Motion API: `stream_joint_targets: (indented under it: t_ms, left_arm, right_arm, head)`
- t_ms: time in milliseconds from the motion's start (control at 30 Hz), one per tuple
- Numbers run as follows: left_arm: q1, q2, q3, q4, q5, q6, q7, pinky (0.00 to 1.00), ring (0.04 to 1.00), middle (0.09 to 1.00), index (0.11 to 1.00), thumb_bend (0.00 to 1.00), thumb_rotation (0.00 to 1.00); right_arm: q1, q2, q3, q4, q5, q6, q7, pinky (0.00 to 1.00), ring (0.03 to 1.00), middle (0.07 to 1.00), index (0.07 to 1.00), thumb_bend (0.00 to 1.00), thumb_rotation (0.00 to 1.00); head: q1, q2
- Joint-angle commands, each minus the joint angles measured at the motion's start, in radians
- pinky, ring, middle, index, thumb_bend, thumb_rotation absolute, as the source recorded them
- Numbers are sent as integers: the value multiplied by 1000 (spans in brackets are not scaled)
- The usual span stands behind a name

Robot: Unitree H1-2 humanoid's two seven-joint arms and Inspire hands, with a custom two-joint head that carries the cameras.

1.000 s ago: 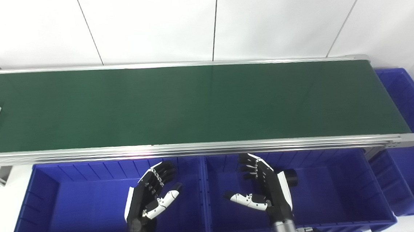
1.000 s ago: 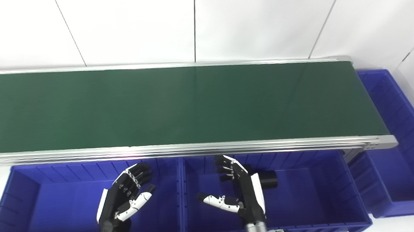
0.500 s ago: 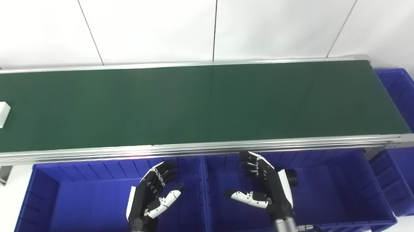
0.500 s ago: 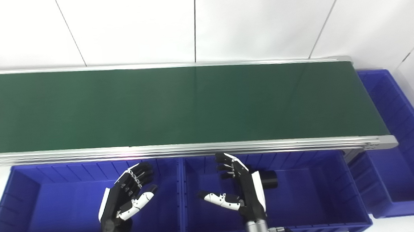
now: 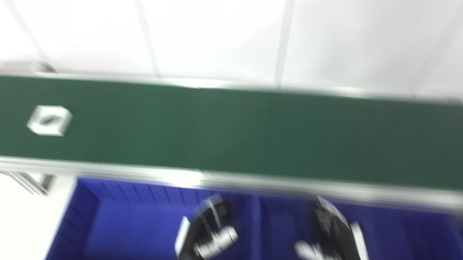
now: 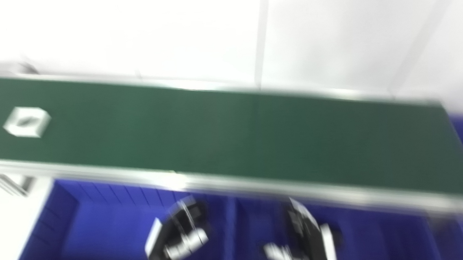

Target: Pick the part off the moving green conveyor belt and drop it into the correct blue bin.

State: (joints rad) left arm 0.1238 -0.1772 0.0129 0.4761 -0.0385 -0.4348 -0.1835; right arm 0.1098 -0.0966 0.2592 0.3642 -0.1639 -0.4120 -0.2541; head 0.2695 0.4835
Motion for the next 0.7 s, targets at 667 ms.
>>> stream_joint_targets:
  t_ms: [667]
  left_arm:
    - [-75,-49,-83,88,31,-35,108,671,675,693,658,726,0]
  right_arm:
    - [-58,-19,-14,101,97,-58,64,658,768,811,830,505,0]
  head:
    - [255,-149]
